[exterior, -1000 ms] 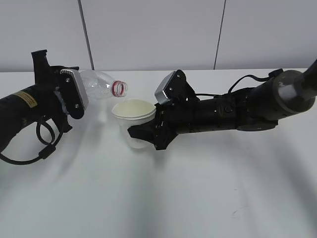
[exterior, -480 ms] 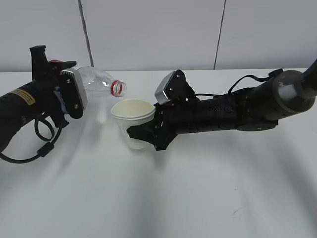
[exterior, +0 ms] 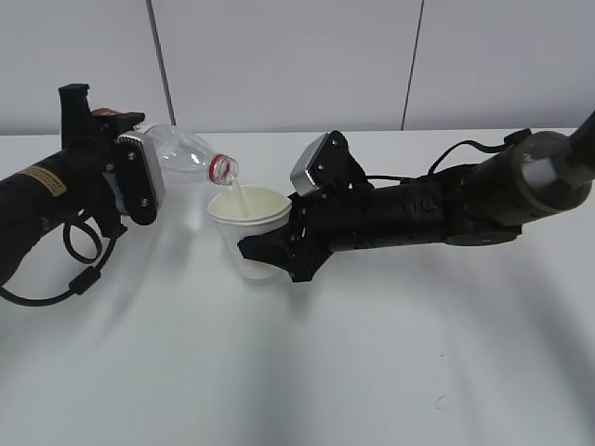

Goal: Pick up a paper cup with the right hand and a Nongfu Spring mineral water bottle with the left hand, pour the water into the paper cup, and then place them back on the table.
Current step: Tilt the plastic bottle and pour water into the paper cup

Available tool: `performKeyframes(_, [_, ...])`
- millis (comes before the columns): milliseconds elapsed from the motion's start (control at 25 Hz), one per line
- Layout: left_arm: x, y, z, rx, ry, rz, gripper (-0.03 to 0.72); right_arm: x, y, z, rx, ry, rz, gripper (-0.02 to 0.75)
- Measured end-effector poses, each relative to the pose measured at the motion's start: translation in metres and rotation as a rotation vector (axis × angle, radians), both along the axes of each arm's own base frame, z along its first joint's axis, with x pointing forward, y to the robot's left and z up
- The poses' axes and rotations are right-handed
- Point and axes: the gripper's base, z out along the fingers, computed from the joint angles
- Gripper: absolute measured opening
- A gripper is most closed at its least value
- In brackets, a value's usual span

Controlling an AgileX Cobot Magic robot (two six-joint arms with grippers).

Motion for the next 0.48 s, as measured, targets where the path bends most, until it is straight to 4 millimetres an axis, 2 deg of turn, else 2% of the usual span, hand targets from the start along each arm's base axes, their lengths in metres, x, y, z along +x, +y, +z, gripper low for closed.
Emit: performKeyframes(480, [0.0001, -0.0001, 0.0011, 0.008, -0.016, -0.003, 0.386, 0.0, 0.0, 0.0, 0.0, 0.0, 0.0, 0.475])
